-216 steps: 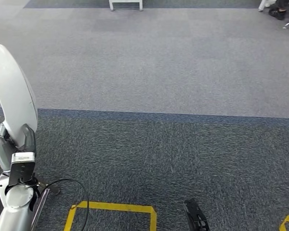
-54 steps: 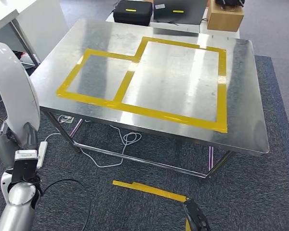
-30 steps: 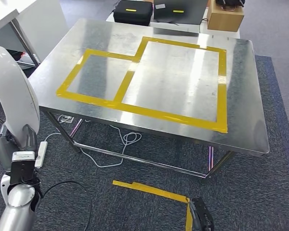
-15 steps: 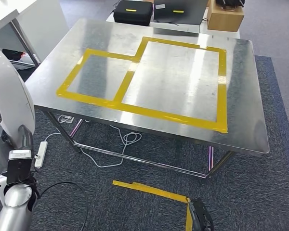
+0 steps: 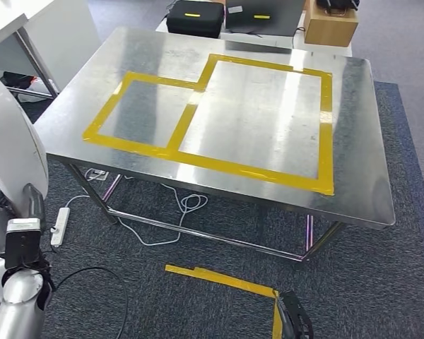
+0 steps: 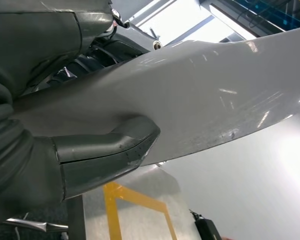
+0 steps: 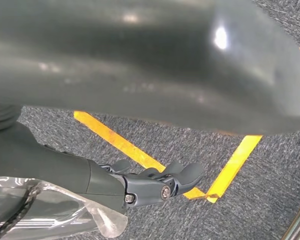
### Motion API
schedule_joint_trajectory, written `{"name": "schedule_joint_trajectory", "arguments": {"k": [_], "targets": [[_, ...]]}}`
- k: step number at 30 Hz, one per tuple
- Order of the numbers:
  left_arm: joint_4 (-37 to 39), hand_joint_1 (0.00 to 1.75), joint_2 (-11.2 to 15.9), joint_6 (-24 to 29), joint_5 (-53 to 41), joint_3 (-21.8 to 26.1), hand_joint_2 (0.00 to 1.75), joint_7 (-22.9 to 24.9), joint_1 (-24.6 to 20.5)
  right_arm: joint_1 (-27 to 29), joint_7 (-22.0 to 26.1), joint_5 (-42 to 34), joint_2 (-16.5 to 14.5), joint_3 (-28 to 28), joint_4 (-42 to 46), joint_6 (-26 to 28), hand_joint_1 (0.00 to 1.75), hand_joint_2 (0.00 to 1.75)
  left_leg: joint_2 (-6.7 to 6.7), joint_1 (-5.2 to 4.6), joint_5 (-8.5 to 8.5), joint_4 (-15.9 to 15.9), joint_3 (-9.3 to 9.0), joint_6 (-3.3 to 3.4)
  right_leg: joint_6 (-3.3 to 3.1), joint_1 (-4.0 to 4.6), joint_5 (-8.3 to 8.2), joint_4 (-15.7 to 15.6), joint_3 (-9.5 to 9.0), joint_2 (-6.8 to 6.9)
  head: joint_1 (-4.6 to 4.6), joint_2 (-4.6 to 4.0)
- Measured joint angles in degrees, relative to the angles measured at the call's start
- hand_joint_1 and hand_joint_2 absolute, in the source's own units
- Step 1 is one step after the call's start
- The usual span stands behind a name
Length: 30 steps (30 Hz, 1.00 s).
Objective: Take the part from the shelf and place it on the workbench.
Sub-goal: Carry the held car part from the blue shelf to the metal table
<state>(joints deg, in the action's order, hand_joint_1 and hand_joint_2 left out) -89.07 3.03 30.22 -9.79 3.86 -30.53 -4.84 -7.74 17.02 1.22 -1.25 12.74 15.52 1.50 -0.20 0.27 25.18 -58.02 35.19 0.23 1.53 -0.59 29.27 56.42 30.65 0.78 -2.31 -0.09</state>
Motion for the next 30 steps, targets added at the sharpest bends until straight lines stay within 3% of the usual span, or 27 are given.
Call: {"name": "schedule_joint_trajectory", "arguments": {"k": [30], "targets": [[0.0, 1.75, 0.0, -0.2, 0.1, 0.3, 1.75, 0.1, 0.1, 0.0, 0.1, 0.6, 0.0, 0.0, 0.0, 0.4, 0.0, 0.0, 0.0, 0.0, 0.0, 0.0, 0.0, 0.0, 0.0, 0.0, 0.0, 0.0, 0.0, 0.0, 0.0, 0.0]]}}
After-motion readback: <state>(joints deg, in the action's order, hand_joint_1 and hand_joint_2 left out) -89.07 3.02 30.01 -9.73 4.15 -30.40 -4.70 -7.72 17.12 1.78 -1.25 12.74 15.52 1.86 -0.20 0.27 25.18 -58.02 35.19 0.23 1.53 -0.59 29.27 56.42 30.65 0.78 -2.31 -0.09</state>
